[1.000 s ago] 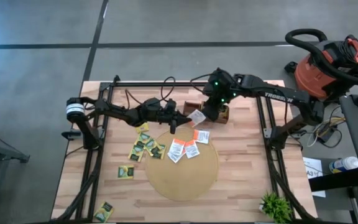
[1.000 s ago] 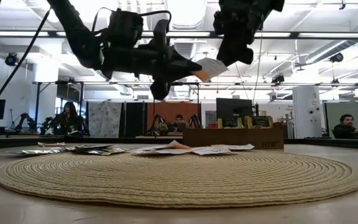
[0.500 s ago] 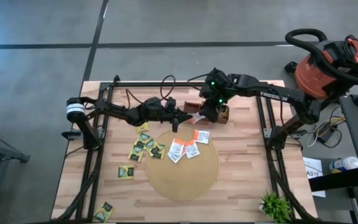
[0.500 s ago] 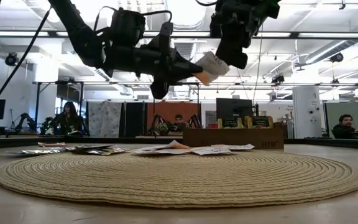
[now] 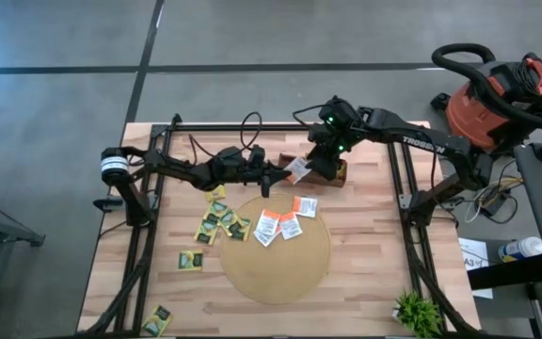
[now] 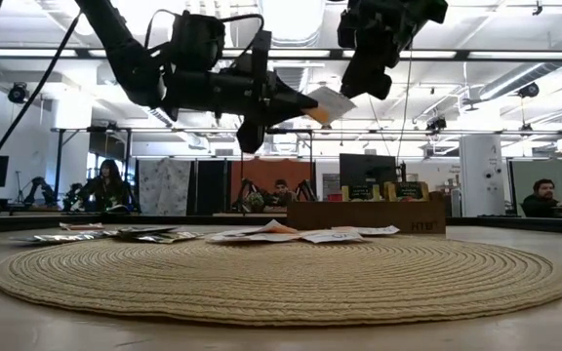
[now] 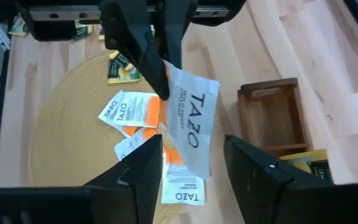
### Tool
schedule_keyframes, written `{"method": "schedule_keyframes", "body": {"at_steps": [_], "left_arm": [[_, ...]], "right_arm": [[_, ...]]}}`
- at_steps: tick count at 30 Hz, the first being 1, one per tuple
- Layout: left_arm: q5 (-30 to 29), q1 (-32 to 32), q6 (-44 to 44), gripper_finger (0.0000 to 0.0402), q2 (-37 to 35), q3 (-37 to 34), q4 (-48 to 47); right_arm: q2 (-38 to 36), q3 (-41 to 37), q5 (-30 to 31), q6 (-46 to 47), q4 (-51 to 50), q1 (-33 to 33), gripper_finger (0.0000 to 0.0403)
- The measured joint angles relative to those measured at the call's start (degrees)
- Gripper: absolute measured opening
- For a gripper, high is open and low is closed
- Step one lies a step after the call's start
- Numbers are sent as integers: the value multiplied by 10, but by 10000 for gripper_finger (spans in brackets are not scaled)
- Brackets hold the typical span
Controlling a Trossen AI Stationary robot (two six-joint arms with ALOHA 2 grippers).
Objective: Pick & Place Tea
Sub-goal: Put the orange tea bag into the left section of the wooden organizer
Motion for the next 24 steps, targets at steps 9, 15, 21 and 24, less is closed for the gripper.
{"method": "schedule_keyframes", "body": {"at_steps": [9,15,21,24], "left_arm": [[2,-3,-5,15,0,9,6],[2,-3,3,15,0,16,5],[0,-3,4,15,0,12,-10],[-11,-3,4,15,0,12,-14]], "right_arm": [[4,0,-38,-11,8,-9,169],[23,-1,-56,-9,22,-7,166],[26,-1,-58,-8,41,-6,145],[26,-1,-58,-8,31,-6,130]]}}
